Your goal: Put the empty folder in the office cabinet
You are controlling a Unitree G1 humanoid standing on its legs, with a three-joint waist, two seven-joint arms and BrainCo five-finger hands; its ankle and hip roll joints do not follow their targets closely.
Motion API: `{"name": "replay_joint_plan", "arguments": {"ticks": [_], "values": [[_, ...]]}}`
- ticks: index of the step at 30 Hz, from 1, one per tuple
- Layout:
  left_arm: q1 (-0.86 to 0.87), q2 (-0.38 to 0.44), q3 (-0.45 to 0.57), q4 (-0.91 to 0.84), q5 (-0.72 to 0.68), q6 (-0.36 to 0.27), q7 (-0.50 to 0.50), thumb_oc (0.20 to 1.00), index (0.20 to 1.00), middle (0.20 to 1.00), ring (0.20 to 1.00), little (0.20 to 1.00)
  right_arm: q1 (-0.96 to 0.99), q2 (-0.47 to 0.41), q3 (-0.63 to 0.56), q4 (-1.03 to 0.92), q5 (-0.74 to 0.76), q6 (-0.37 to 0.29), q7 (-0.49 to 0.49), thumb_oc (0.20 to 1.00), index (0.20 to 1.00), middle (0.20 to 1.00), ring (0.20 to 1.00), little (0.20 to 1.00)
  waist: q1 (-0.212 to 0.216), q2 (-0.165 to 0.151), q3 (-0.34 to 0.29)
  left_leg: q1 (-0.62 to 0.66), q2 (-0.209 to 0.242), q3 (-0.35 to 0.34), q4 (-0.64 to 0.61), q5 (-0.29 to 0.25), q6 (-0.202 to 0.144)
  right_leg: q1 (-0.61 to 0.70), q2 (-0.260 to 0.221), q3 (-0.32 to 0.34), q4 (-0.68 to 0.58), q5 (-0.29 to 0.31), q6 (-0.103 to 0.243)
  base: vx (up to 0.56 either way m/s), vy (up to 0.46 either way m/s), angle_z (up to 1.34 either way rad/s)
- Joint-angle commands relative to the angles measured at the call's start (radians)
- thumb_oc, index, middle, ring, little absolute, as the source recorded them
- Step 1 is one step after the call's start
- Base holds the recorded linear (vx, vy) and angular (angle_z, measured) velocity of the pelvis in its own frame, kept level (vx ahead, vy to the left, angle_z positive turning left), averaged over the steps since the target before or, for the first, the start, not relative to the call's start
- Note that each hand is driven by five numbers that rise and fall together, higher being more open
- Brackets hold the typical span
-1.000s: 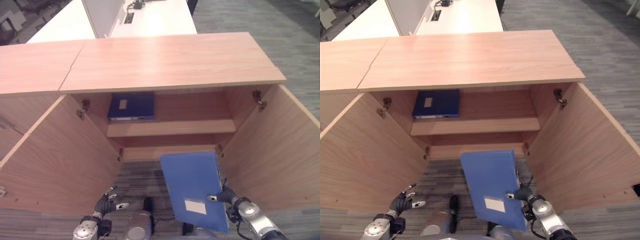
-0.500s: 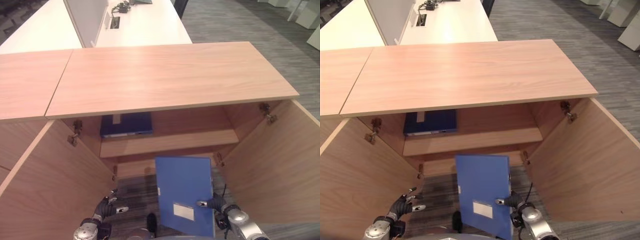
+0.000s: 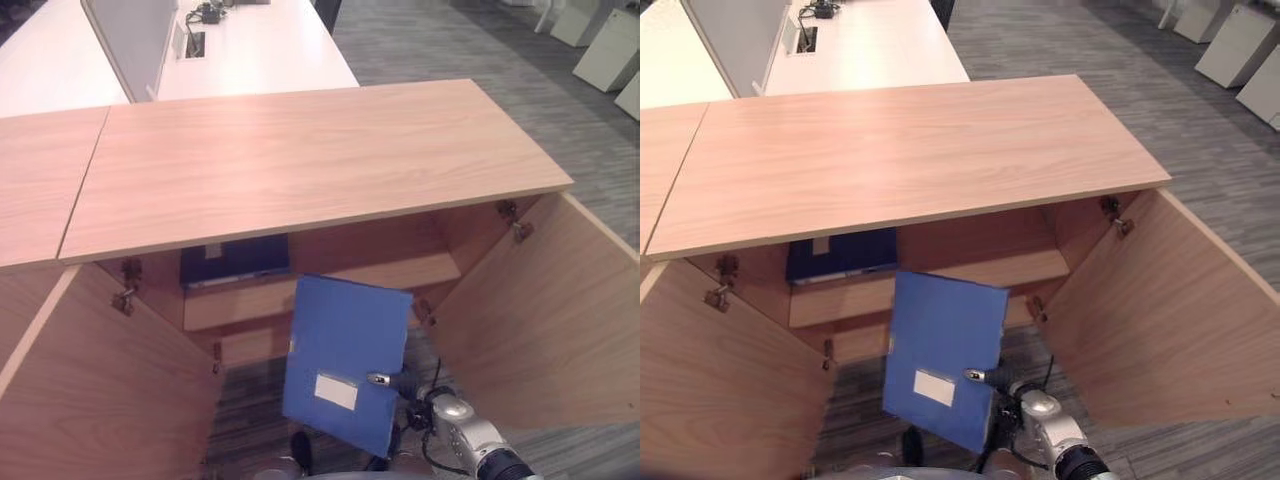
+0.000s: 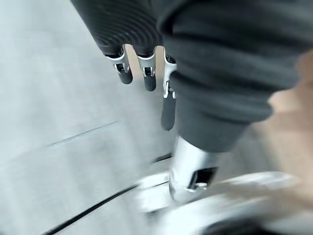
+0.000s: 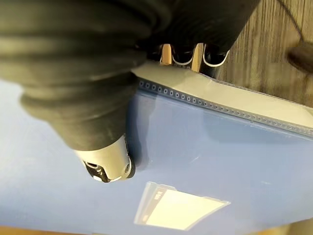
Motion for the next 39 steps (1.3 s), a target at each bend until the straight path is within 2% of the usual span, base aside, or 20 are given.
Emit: {"name": "replay_joint_plan", "arguments": {"ticks": [1,5,8,11,12,13,14,16,17,19,21,22,24,25,26,28,31,35,39], "values": [[0.025,0.018,-0.004,-0.052,0.073,-0.003,0.0,1.0,1.0,1.0,1.0,1.0,-0.062,0.003,-0.02,-0.14,0.155,-0.089,0.016,0.2,0.2,0.2,0.2,0.2,0.007,0.012,0.03,0.008,0.002,-0.039,0.012,-0.073,-0.031,-0.056,-0.006,0.0,0.05,0.026,0.007,0.14,-0.085,-0.06],[0.033,0.03,-0.011,-0.047,0.093,-0.025,0.001,1.0,1.0,1.0,1.0,1.0,-0.079,-0.011,-0.041,-0.156,0.236,-0.114,0.019,0.2,0.2,0.2,0.2,0.2,0.006,0.002,0.022,0.02,0.001,-0.051,0.012,-0.086,-0.043,-0.037,-0.001,-0.022,0.008,0.036,0.001,0.15,-0.116,0.11],[0.029,0.027,0.019,-0.045,0.045,-0.022,0.014,1.0,1.0,1.0,1.0,1.0,-0.1,0.0,-0.061,-0.135,0.314,-0.123,0.009,0.2,0.2,0.2,0.2,0.2,0.01,0.007,0.015,0.015,0.029,-0.055,0.012,-0.083,-0.065,-0.028,0.002,-0.036,0.012,0.027,-0.005,0.15,-0.168,0.2],[0.006,0.025,0.014,-0.066,-0.02,-0.026,0.027,1.0,1.0,1.0,1.0,1.0,-0.135,0.018,-0.08,-0.092,0.417,-0.133,-0.007,0.2,0.2,0.2,0.2,0.2,0.008,0.02,0.017,0.013,0.067,-0.067,0.012,-0.082,-0.096,-0.032,0.01,-0.052,0.041,-0.013,-0.021,0.15,-0.206,0.16],[-0.001,0.028,0.011,-0.074,-0.045,-0.024,0.031,1.0,1.0,1.0,1.0,1.0,-0.15,0.018,-0.087,-0.088,0.451,-0.13,-0.019,0.2,0.2,0.2,0.2,0.2,0.009,0.023,0.027,-0.002,0.089,-0.065,0.044,-0.087,-0.113,-0.034,0.01,-0.06,0.055,-0.033,-0.032,0.08,-0.332,0.41],[-0.021,0.031,0.0,-0.102,-0.096,-0.027,0.043,1.0,1.0,1.0,1.0,1.0,-0.178,0.016,-0.091,-0.095,0.523,-0.139,-0.03,0.2,0.2,0.2,0.2,0.2,0.022,0.027,0.066,-0.09,0.135,-0.073,0.215,-0.126,-0.141,-0.022,0.009,-0.071,0.079,-0.073,-0.049,0.04,-0.267,0.44],[-0.022,0.031,0.0,-0.102,-0.096,-0.027,0.043,1.0,1.0,1.0,1.0,1.0,-0.178,0.016,-0.091,-0.095,0.524,-0.139,-0.03,0.2,0.2,0.2,0.2,0.2,0.021,0.028,0.065,-0.095,0.136,-0.075,0.221,-0.129,-0.141,-0.023,0.009,-0.073,0.08,-0.073,-0.05,-0.04,-0.228,0.49],[-0.05,0.021,-0.021,-0.113,-0.13,-0.033,0.065,1.0,1.0,1.0,1.0,1.0,-0.227,0.005,-0.104,-0.075,0.581,-0.157,-0.044,0.2,0.2,0.2,0.2,0.2,0.032,0.031,0.105,-0.215,0.142,-0.097,0.372,-0.126,-0.145,-0.026,-0.003,-0.094,0.096,-0.093,-0.069,-0.09,-0.091,0.38],[-0.051,0.021,-0.021,-0.113,-0.13,-0.033,0.065,1.0,1.0,1.0,1.0,1.0,-0.227,0.005,-0.104,-0.074,0.581,-0.157,-0.044,0.2,0.2,0.2,0.2,0.2,0.032,0.031,0.105,-0.216,0.142,-0.097,0.373,-0.126,-0.145,-0.027,-0.003,-0.094,0.096,-0.093,-0.069,-0.04,-0.055,0.32],[-0.059,0.008,-0.033,-0.114,-0.145,-0.032,0.084,1.0,1.0,1.0,1.0,1.0,-0.245,-0.023,-0.137,-0.101,0.629,-0.166,-0.049,0.2,0.2,0.2,0.2,0.2,0.039,0.039,0.119,-0.303,0.162,-0.081,0.327,-0.07,-0.14,-0.032,-0.018,-0.114,0.111,-0.118,-0.066,0.02,-0.002,0.29],[-0.059,0.008,-0.033,-0.114,-0.145,-0.032,0.084,1.0,1.0,1.0,1.0,1.0,-0.245,-0.023,-0.137,-0.102,0.629,-0.166,-0.049,0.2,0.2,0.2,0.2,0.2,0.039,0.039,0.119,-0.303,0.162,-0.081,0.327,-0.07,-0.14,-0.033,-0.018,-0.114,0.111,-0.118,-0.066,0.04,0.107,0.13],[-0.029,-0.004,-0.036,-0.086,-0.143,-0.026,0.082,1.0,1.0,1.0,1.0,1.0,-0.282,-0.004,-0.159,-0.11,0.697,-0.181,-0.039,0.2,0.2,0.2,0.2,0.2,0.043,0.088,0.132,-0.282,0.162,-0.083,0.237,-0.052,-0.126,-0.122,-0.043,-0.049,0.245,-0.146,-0.069,0.05,0.197,0.03],[-0.03,-0.004,-0.036,-0.085,-0.143,-0.026,0.082,1.0,1.0,1.0,1.0,1.0,-0.283,-0.004,-0.159,-0.109,0.698,-0.181,-0.039,0.2,0.2,0.2,0.2,0.2,0.044,0.087,0.131,-0.285,0.162,-0.082,0.239,-0.053,-0.125,-0.127,-0.045,-0.047,0.249,-0.148,-0.069,-0.03,0.177,-0.4],[-0.036,-0.002,-0.043,-0.078,-0.146,-0.026,0.09,1.0,1.0,1.0,1.0,1.0,-0.34,0.022,-0.169,-0.117,0.773,-0.21,-0.047,0.2,0.2,0.2,0.2,0.2,0.049,0.103,0.158,-0.36,0.143,-0.069,0.344,-0.09,-0.098,-0.224,-0.088,-0.007,0.364,-0.179,-0.093,-0.11,0.157,-0.67],[-0.036,-0.002,-0.043,-0.078,-0.146,-0.026,0.09,1.0,1.0,1.0,1.0,1.0,-0.34,0.022,-0.169,-0.117,0.773,-0.21,-0.047,0.2,0.2,0.2,0.2,0.2,0.05,0.102,0.157,-0.364,0.143,-0.069,0.349,-0.093,-0.098,-0.228,-0.09,-0.005,0.368,-0.181,-0.093,-0.1,0.227,-0.47],[-0.04,0.007,-0.055,-0.074,-0.158,-0.028,0.1,1.0,1.0,1.0,1.0,1.0,-0.391,0.039,-0.214,-0.137,0.867,-0.26,-0.049,0.2,0.2,0.2,0.2,0.2,0.07,0.106,0.177,-0.476,0.119,-0.072,0.512,-0.161,-0.073,-0.311,-0.133,0.023,0.507,-0.251,-0.119,-0.01,0.101,0.18],[-0.037,0.012,-0.056,-0.07,-0.162,-0.028,0.102,1.0,1.0,1.0,1.0,1.0,-0.414,0.034,-0.229,-0.159,0.89,-0.279,-0.051,0.2,0.2,0.2,0.2,0.2,0.078,0.103,0.174,-0.52,0.112,-0.079,0.559,-0.185,-0.066,-0.351,-0.146,0.033,0.554,-0.277,-0.127,0.0,0.031,0.31],[-0.01,0.003,-0.084,-0.097,-0.167,-0.029,0.103,1.0,1.0,1.0,1.0,1.0,-0.455,0.019,-0.262,-0.206,0.944,-0.32,-0.057,0.2,0.2,0.2,0.2,0.2,0.09,0.096,0.152,-0.642,0.099,-0.089,0.663,-0.225,-0.054,-0.46,-0.171,0.059,0.647,-0.321,-0.139,-0.01,0.018,0.04],[0.089,0.003,-0.154,-0.159,-0.191,-0.038,0.049,1.0,1.0,1.0,1.0,1.0,-0.596,-0.023,-0.323,-0.14,1.01,-0.35,-0.076,0.2,0.2,0.2,0.2,0.2,0.103,0.119,0.143,-0.734,0.094,-0.106,0.753,-0.255,-0.042,-0.537,-0.186,0.073,0.731,-0.362,-0.155,-0.02,0.029,0.06]]}}
